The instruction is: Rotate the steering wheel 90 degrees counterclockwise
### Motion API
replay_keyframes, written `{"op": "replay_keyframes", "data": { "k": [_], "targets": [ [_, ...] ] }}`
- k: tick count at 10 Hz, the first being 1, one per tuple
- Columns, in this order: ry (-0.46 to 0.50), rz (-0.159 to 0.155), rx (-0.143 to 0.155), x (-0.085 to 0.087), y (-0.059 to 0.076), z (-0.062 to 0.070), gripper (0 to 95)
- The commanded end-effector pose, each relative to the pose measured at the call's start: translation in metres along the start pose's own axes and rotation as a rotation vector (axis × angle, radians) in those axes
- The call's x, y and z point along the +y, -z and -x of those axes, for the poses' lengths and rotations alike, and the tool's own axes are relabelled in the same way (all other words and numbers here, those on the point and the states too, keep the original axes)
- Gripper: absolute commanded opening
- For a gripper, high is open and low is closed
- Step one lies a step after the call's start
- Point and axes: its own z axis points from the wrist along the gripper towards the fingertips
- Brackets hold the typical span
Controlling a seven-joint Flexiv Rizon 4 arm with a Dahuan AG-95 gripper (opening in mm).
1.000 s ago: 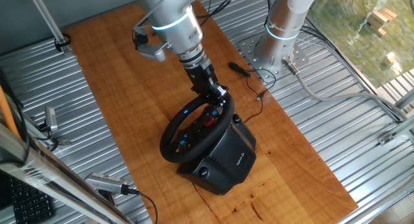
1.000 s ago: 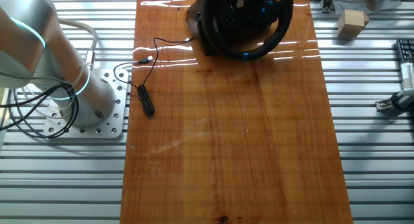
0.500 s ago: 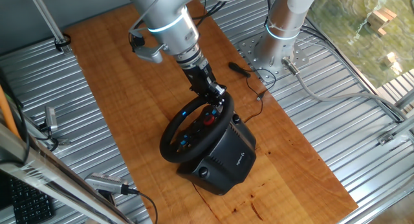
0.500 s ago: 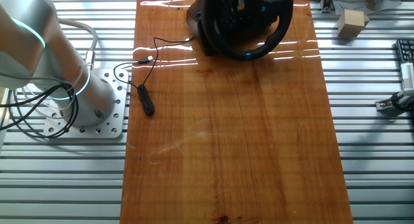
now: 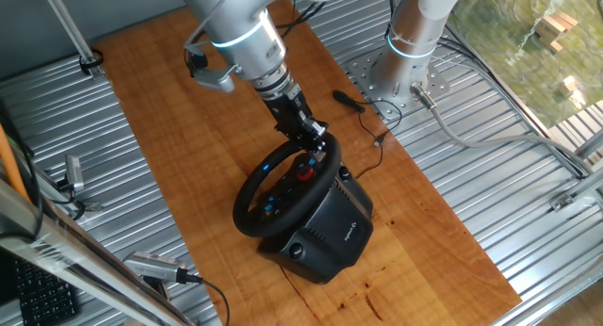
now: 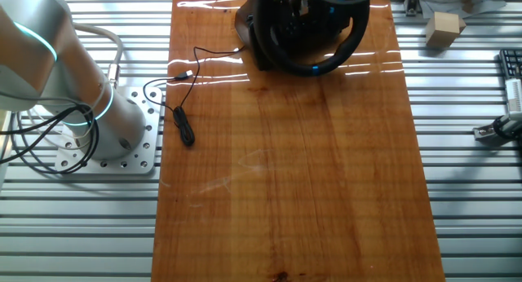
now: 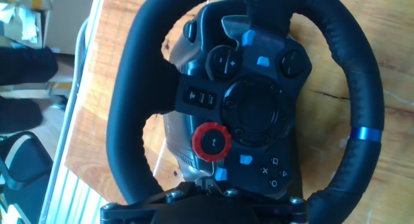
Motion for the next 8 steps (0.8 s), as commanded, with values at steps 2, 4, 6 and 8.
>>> {"op": "replay_keyframes", "data": {
  "k": [2, 4, 6, 8],
  "targets": [
    [0.009, 0.000, 0.012, -0.0034, -0.0008, -0.0023, 0.0],
    [0.016, -0.001, 0.015, -0.0050, -0.0023, -0.0028, 0.0],
    [0.023, -0.001, 0.020, -0.0060, -0.0032, -0.0033, 0.0],
    [0.030, -0.003, 0.023, -0.0071, -0.0036, -0.0038, 0.0]
  ]
}}
